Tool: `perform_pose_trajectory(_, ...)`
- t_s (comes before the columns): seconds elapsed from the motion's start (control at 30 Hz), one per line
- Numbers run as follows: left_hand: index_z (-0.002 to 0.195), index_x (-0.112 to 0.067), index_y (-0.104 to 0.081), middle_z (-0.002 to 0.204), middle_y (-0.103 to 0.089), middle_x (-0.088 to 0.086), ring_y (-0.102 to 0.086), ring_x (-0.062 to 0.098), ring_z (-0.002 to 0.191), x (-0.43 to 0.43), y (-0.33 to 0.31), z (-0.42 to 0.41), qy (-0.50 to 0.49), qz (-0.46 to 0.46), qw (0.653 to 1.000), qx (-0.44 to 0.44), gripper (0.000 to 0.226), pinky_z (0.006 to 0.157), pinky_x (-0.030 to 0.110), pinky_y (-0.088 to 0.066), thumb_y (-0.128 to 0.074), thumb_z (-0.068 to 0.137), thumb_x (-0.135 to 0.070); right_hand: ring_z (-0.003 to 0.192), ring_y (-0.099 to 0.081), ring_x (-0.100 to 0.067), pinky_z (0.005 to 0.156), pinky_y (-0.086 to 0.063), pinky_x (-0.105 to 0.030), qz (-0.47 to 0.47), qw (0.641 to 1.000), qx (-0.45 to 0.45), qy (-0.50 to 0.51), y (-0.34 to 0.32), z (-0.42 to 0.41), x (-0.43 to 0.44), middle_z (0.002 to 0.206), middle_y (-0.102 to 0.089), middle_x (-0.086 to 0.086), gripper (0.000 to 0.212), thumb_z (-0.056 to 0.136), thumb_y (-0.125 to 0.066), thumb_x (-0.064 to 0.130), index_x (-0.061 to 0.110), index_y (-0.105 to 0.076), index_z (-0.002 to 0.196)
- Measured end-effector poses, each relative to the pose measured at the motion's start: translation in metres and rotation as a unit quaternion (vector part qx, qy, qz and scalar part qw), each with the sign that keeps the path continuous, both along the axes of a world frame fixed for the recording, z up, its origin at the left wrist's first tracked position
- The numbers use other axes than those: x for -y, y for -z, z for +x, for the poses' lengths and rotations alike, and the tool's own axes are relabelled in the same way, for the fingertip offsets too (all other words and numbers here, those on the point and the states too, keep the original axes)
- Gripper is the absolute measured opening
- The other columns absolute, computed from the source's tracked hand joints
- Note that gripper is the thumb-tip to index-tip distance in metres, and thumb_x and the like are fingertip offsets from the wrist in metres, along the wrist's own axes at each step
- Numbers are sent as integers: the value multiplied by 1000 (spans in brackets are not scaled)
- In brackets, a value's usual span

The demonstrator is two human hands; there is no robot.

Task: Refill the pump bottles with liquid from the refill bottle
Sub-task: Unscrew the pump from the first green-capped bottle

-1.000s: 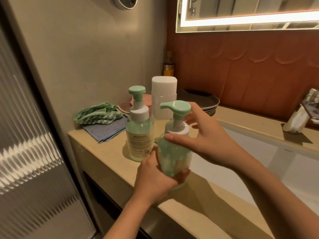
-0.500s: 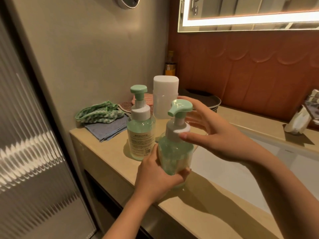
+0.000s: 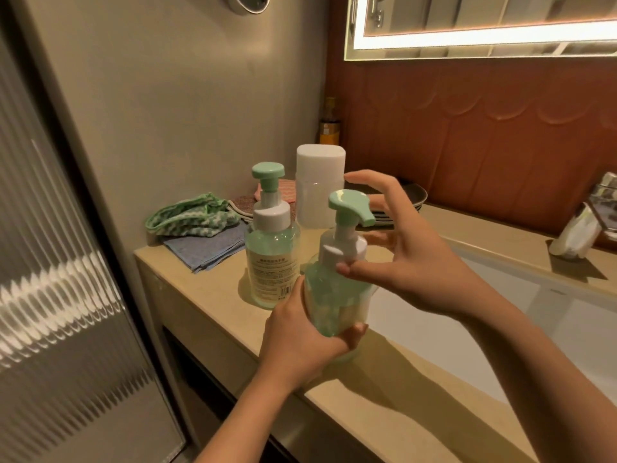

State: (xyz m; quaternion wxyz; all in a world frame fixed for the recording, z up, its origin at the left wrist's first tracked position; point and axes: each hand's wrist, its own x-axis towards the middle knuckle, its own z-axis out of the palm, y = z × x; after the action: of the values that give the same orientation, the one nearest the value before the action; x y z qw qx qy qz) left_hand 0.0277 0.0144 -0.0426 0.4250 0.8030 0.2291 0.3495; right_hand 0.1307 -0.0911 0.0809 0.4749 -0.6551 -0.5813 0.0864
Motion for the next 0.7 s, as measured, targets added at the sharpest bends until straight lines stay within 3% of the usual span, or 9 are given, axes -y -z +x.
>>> perform_pose_trajectory(0.1, 118, -38, -47, 106, -62, -14, -59, 7, 101, 0, -1, 0, 6, 1, 1000, -3, 77, 82, 38, -54, -76, 51, -60, 123, -47, -7, 102, -45, -33, -15, 1000, -11, -9, -1, -1, 2, 129, -46, 16, 79, 74, -77, 24, 38, -29, 136)
perform_pose_trajectory(0.27, 115, -39, -48, 104, -63, -15, -61, 7, 99, 2, -3, 0, -3, -1, 1000, 9, 74, 83, 38, -54, -74, 49, -63, 115, -48, -9, 93, -48, -31, 15, 994, 68, 86, 8, -16, -7, 130, -46, 10, 92, 62, -80, 46, 35, -30, 138)
perform_pose_trajectory(0.4, 119, -33, -48, 103, -63, -11, -60, 10, 98, 2, -2, 0, -9, 1, 1000, 6, 85, 80, 39, -54, -73, 46, -67, 115, -48, -8, 90, -50, -33, 46, 993, 68, 82, 10, -11, -7, 126, -49, 8, 92, 63, -84, 32, 34, -32, 139)
perform_pose_trajectory(0.53, 120, -31, -48, 103, -62, -10, -60, 10, 98, 1, -2, -1, -3, 13, 1000, -4, 84, 79, 39, -54, -72, 48, -67, 119, -51, -9, 100, -47, -32, 17, 1000, 17, 7, 2, -3, -1, 124, -48, 14, 94, 67, -83, 13, 35, -26, 139)
perform_pose_trajectory(0.6, 120, -32, -47, 104, -61, -12, -59, 9, 98, 1, -2, -1, -1, 12, 1000, -5, 82, 80, 39, -54, -73, 49, -66, 118, -51, -4, 100, -45, -25, 11, 1000, 6, 5, 3, -2, -1, 127, -46, 19, 93, 68, -83, 16, 36, -26, 138)
perform_pose_trajectory(0.7, 119, -36, -46, 107, -61, -15, -59, 5, 100, 2, -5, -1, -1, 19, 1000, -7, 79, 83, 37, -53, -72, 50, -66, 111, -49, 5, 87, -41, -5, 23, 998, 14, 49, 5, -8, -4, 122, -44, 25, 96, 61, -85, 34, 41, -25, 135)
